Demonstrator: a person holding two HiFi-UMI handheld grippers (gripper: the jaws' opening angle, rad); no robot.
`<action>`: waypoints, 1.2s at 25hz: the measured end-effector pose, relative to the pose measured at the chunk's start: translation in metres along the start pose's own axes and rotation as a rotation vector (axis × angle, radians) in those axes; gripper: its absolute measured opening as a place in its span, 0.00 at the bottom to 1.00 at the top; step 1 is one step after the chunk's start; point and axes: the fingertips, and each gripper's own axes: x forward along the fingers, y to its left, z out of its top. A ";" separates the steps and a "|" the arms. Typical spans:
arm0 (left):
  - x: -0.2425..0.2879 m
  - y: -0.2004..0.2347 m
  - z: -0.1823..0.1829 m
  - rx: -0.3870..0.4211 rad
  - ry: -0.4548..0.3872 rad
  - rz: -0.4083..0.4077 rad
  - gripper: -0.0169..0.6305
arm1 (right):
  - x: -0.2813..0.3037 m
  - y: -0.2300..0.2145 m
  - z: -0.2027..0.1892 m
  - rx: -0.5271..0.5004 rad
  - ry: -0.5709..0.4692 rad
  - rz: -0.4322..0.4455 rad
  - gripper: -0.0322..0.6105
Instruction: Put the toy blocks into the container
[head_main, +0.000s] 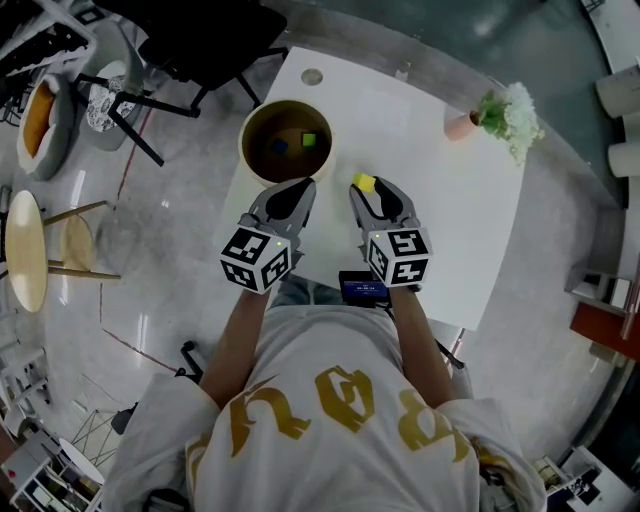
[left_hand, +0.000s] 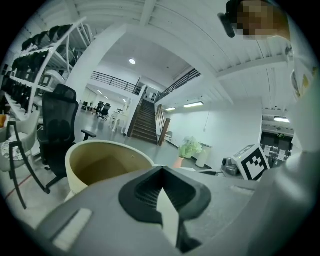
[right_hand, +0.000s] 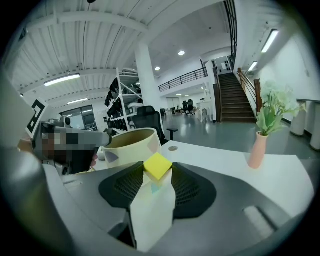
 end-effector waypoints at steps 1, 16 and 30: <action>-0.002 0.002 0.003 0.001 -0.009 0.005 0.03 | 0.000 0.003 0.004 0.003 -0.011 0.003 0.37; -0.029 0.045 0.037 0.003 -0.089 0.080 0.03 | 0.015 0.035 0.054 -0.031 -0.107 0.045 0.36; -0.038 0.084 0.042 -0.019 -0.091 0.087 0.03 | 0.046 0.065 0.073 -0.045 -0.124 0.078 0.37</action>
